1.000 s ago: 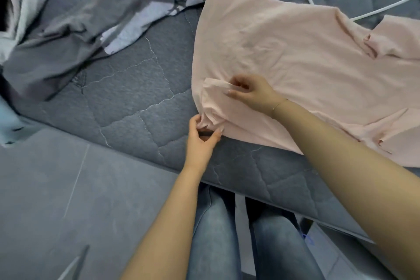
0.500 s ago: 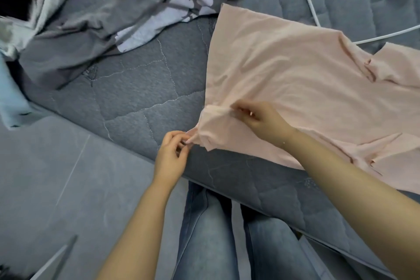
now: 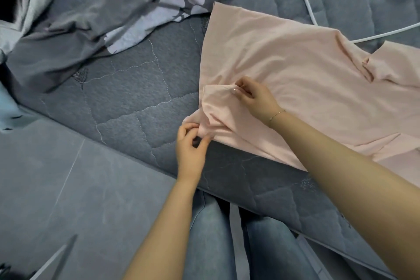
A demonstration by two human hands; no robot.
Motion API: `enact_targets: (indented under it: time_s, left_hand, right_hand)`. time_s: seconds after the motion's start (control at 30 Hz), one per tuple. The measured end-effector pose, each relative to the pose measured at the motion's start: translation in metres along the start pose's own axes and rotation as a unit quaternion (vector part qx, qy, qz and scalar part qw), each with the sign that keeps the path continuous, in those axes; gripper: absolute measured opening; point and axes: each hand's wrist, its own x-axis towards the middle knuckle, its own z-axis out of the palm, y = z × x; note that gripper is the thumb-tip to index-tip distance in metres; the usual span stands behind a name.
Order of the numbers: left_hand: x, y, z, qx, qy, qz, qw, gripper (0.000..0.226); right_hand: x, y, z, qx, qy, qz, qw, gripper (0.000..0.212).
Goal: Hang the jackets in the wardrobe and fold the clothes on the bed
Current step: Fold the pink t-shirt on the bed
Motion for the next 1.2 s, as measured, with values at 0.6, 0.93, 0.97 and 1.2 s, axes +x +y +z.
enact_targets:
  time_s: [0.6,0.93,0.97,1.2]
  left_hand:
    - [-0.02,0.075,0.052,0.203,-0.167,0.178,0.948,0.028]
    - [-0.064,0.108,0.254,0.328,-0.35,0.193,0.856,0.045]
    - [-0.069,0.108,0.266,0.338,-0.346,0.201,0.852,0.043]
    - [-0.079,0.111,0.301,0.313,-0.222,0.183,0.905,0.022]
  right_hand:
    - [-0.148,0.076,-0.067,0.084,0.164,0.085,0.979,0.033]
    - [-0.244,0.214,-0.181,-0.063,0.291,0.2,0.934,0.023]
    - [-0.248,0.226,-0.188,-0.066,0.298,0.234,0.923,0.025]
    - [-0.237,0.259,-0.199,0.098,0.22,0.283,0.928,0.058]
